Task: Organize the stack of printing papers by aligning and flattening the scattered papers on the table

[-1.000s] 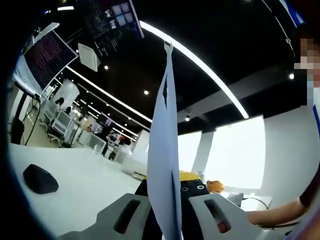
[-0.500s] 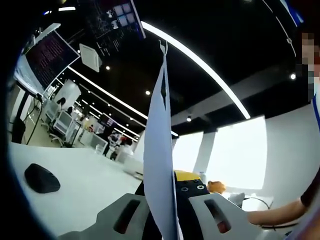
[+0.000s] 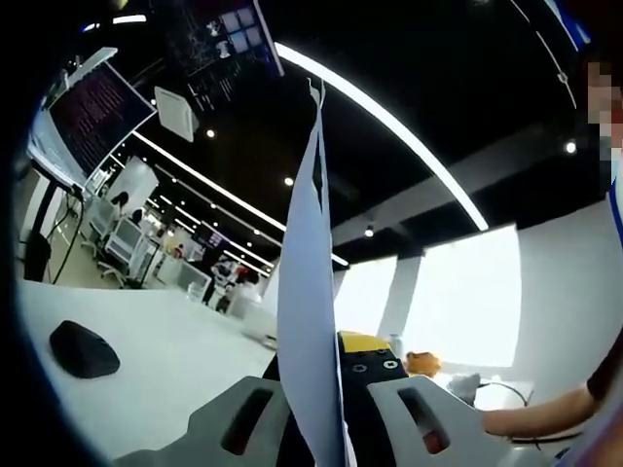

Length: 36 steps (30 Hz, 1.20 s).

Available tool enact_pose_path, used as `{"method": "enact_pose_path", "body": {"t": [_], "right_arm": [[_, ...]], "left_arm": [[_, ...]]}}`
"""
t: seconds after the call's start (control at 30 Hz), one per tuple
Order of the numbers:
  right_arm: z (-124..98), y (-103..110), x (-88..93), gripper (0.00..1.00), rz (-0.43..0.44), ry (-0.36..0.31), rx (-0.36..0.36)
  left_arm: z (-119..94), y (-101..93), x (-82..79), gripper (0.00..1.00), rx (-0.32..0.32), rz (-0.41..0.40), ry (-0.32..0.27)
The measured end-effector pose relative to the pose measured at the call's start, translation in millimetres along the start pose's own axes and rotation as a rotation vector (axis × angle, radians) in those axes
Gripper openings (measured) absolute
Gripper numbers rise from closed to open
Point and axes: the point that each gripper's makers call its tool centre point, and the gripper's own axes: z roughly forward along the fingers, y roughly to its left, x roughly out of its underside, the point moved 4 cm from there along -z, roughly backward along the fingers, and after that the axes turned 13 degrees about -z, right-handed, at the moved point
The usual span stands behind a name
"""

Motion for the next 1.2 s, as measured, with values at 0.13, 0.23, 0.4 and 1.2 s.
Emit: {"method": "enact_pose_path", "body": {"t": [0.13, 0.23, 0.4, 1.2], "right_arm": [[-3.7, -2.4, -4.3, 0.0, 0.003, -0.022, 0.019], [-7.7, -3.1, -8.9, 0.0, 0.009, -0.045, 0.034], [-12.8, -4.6, -13.9, 0.0, 0.047, -0.077, 0.048], [-25.1, -12.8, -15.9, 0.0, 0.139, -0.117, 0.119]], "left_arm": [[-1.4, -0.5, 0.3, 0.06, -0.002, 0.014, 0.013], [-2.3, -0.4, -0.8, 0.06, -0.008, 0.032, 0.021], [-2.7, 1.2, -3.8, 0.06, -0.016, 0.045, 0.019], [-0.3, -2.1, -5.7, 0.06, -0.014, 0.033, -0.001]]}}
